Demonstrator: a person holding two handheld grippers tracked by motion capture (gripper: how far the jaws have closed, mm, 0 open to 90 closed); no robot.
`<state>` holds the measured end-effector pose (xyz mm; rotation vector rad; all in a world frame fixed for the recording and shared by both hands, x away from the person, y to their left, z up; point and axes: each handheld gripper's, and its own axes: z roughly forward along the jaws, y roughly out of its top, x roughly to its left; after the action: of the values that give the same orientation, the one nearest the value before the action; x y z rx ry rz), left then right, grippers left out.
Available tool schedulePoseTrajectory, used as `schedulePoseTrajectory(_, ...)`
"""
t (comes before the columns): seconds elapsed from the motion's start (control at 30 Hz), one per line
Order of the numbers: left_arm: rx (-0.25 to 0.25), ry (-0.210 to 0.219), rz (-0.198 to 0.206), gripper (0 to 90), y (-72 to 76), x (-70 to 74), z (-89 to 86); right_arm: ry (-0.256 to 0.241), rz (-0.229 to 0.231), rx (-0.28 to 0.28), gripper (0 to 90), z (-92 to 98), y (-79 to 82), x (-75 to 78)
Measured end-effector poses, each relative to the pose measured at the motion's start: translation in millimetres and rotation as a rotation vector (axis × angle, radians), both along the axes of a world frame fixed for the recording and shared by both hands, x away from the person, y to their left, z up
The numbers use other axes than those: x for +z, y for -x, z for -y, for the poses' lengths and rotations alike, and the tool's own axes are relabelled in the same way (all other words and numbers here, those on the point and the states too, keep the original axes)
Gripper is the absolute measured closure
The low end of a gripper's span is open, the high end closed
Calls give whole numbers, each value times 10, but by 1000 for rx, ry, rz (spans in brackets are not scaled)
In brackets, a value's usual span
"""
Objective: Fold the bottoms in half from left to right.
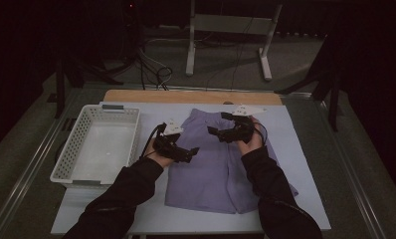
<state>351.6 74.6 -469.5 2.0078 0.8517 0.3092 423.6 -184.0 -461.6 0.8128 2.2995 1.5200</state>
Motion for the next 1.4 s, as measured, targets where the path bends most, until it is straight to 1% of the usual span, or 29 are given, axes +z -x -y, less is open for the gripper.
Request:
schedulePoseTrajectory(0.07,-14,3,10,9,86,4,-1,12,15,21,122,-59,16,-1)
schedulePoseTrajectory(0.2,-47,2,14,9,281,-19,-32,20,-9,34,101,-156,19,-18)
schedulePoseTrajectory(0.27,-55,9,8,9,383,-49,-60,31,-19,34,100,-189,18,-22)
schedulePoseTrajectory(0.33,-63,26,-10,9,475,-89,-89,17,-23,28,101,-224,23,-34)
schedulePoseTrajectory(0.37,-63,26,-10,9,475,-89,-89,17,-23,28,101,-224,23,-34)
schedulePoseTrajectory(0.4,-65,22,-17,9,532,-113,-109,12,-18,28,101,-239,29,-39)
schedulePoseTrajectory(0.43,-70,15,-14,9,610,-148,-138,25,-17,22,103,-289,35,-56)
schedulePoseTrajectory(0.47,-70,15,-14,9,610,-148,-138,25,-17,22,103,-289,35,-56)
schedulePoseTrajectory(0.5,-73,15,-29,9,692,-189,-175,33,-16,28,104,-326,43,-65)
schedulePoseTrajectory(0.53,-73,15,-29,9,692,-189,-175,33,-16,28,104,-326,43,-65)
schedulePoseTrajectory(0.6,-83,-6,-27,9,790,-220,-212,42,-20,27,104,-362,63,-74)
schedulePoseTrajectory(0.63,-97,-14,-34,9,864,-246,-252,52,-20,43,104,-386,70,-89)
schedulePoseTrajectory(0.67,-97,-14,-34,9,864,-246,-252,52,-20,43,104,-386,70,-89)
schedulePoseTrajectory(0.7,-99,-32,-39,9,924,-278,-281,60,-24,43,105,-411,77,-107)
schedulePoseTrajectory(0.77,-106,-40,-49,9,966,-304,-301,60,-24,47,105,-416,77,-116)
schedulePoseTrajectory(0.83,-116,-74,-60,9,1045,-364,-347,63,-35,57,108,-447,92,-149)
schedulePoseTrajectory(0.87,-116,-74,-60,10,1045,-364,-347,63,-35,57,108,-447,92,-149)
schedulePoseTrajectory(0.9,-110,-98,-57,11,1090,-408,-381,72,-40,55,124,-458,100,-162)
schedulePoseTrajectory(1.0,-113,-113,-60,13,1109,-433,-403,71,-45,56,124,-461,102,-166)
schedulePoseTrajectory(1.07,-145,-152,-93,29,1138,-518,-453,65,-40,59,124,-464,109,-176)
schedulePoseTrajectory(1.1,-145,-152,-93,42,1138,-518,-453,65,-40,59,124,-464,109,-176)
schedulePoseTrajectory(1.13,-163,-166,-104,45,1148,-555,-456,67,-45,58,124,-464,108,-187)
schedulePoseTrajectory(1.17,-163,-166,-104,57,1148,-555,-456,67,-45,58,124,-464,108,-187)
schedulePoseTrajectory(1.23,-187,-187,-100,67,1161,-577,-453,75,-48,62,124,-465,106,-200)
schedulePoseTrajectory(1.27,-202,-197,-107,75,1164,-594,-446,81,-44,61,124,-461,105,-211)
schedulePoseTrajectory(1.3,-202,-197,-107,84,1164,-594,-446,81,-44,61,124,-461,105,-211)
schedulePoseTrajectory(1.33,-215,-215,-116,85,1158,-622,-438,80,-46,59,125,-456,100,-226)
schedulePoseTrajectory(1.37,-215,-215,-116,85,1158,-622,-438,80,-46,59,125,-456,100,-226)
schedulePoseTrajectory(1.4,-235,-229,-108,99,1161,-648,-434,84,-52,55,124,-458,94,-242)
